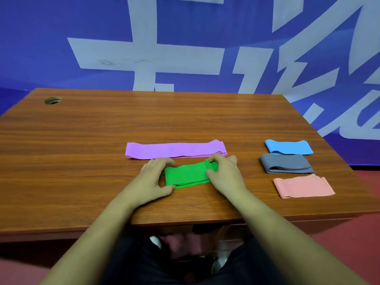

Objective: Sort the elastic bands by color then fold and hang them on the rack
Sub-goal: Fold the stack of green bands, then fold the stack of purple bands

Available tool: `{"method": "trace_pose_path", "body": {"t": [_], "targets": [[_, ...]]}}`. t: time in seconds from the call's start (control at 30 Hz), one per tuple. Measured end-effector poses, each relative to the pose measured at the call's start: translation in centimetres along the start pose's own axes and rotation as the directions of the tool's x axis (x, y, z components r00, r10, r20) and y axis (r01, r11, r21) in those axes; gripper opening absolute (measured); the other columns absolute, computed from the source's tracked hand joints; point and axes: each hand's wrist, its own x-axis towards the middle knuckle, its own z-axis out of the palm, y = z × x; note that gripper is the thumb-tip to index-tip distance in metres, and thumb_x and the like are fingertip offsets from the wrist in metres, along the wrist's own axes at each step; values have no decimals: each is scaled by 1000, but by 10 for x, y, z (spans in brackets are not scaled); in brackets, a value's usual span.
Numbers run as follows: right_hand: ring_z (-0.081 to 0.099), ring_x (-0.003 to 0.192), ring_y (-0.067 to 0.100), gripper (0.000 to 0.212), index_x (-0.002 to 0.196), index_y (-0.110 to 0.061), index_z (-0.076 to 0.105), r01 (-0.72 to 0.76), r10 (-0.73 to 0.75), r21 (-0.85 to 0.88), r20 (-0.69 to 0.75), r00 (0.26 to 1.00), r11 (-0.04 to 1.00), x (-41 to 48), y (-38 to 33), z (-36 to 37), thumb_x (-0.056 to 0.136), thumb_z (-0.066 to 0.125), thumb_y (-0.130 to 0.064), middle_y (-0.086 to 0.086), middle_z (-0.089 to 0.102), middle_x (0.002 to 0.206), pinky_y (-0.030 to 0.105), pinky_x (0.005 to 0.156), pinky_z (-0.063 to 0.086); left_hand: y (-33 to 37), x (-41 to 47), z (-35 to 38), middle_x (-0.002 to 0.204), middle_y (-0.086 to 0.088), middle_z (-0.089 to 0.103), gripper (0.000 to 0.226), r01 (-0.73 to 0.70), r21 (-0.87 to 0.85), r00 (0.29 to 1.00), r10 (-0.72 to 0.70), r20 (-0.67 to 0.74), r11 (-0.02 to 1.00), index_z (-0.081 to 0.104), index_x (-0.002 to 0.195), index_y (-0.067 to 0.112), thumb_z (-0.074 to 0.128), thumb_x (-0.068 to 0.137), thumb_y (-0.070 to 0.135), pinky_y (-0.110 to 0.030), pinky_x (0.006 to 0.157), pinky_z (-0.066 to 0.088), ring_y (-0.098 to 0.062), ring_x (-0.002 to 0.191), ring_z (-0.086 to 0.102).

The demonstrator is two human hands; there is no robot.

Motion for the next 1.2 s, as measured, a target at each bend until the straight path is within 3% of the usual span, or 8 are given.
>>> {"method": "trace_pose_path", "body": {"t": [0.1, 0.33, 0.63, 0.77, 0.83, 1.0, 1.07, 1.2], "targets": [[59, 74, 19, 21, 107, -27, 62, 13, -12, 16, -35, 999, 1000, 0, -2, 1, 86, 62, -23, 2, 39, 114, 29, 73, 48, 1, 0, 1, 119, 13, 52, 62, 0, 21, 1000, 1, -10, 1000, 50, 125, 25, 63, 69, 48, -36, 102, 39, -6, 112, 46], [57, 88, 16, 5, 80, -21, 66, 51, -27, 180, -133, 991, 982, 4, -1, -1, 81, 62, -17, 1, 54, 101, 34, 85, 47, 1, -2, -1, 116, 17, 50, 62, 33, -40, 999, -34, -41, 999, 49, 121, 28, 65, 66, 52, -29, 100, 38, -5, 110, 45], [59, 90, 16, 4, 91, -20, 64, 52, -41, 109, -96, 994, 993, 12, 7, 4, 87, 64, -23, -12, 58, 77, 37, 79, 52, -4, 1, -3, 107, 14, 50, 50, -7, 87, 1000, 4, 30, 996, 50, 112, 30, 64, 70, 54, -37, 97, 40, -8, 102, 43], [60, 86, 15, 15, 97, -20, 66, 31, -28, 173, -22, 999, 984, 22, 6, -5, 84, 70, -27, -6, 62, 82, 24, 67, 45, -4, -7, -10, 112, 16, 49, 62, -24, -3, 1000, 24, -5, 1000, 50, 122, 30, 69, 71, 59, -19, 96, 38, -1, 106, 44], [59, 87, 15, 20, 101, -18, 65, 50, -50, 173, -4, 999, 984, 28, 1, -13, 84, 70, -28, -4, 61, 85, 25, 67, 41, -5, -10, -21, 112, 15, 53, 57, 20, -121, 994, -34, -108, 992, 53, 119, 30, 68, 72, 59, -10, 87, 38, -3, 99, 50], [57, 104, 20, 28, 114, -14, 66, 292, -287, 47, -100, 953, 955, 33, -34, -9, 89, 56, -23, 4, 60, 111, 32, 91, 45, -24, -8, -49, 83, 2, 58, 10, 236, -189, 861, -295, -414, 953, 60, 90, 25, 67, 85, 19, -22, 68, 42, -8, 71, 51], [56, 112, 20, 31, 119, -11, 64, 434, -432, 35, -45, 901, 900, 31, -55, 4, 93, 53, -22, 6, 60, 120, 31, 98, 42, -34, -3, -51, 88, -4, 58, 12, 383, -144, 773, -402, -490, 912, 60, 92, 18, 67, 85, 13, -29, 76, 43, -13, 78, 54], [54, 120, 25, 36, 122, -7, 63, 551, -545, -21, 120, 830, 834, 34, -81, 32, 97, 49, -28, 9, 62, 126, 35, 103, 42, -53, 14, -52, 113, -17, 62, 47, 718, -97, 598, -683, -419, 689, 57, 113, 5, 66, 84, 39, -43, 99, 38, -36, 112, 51]]}}
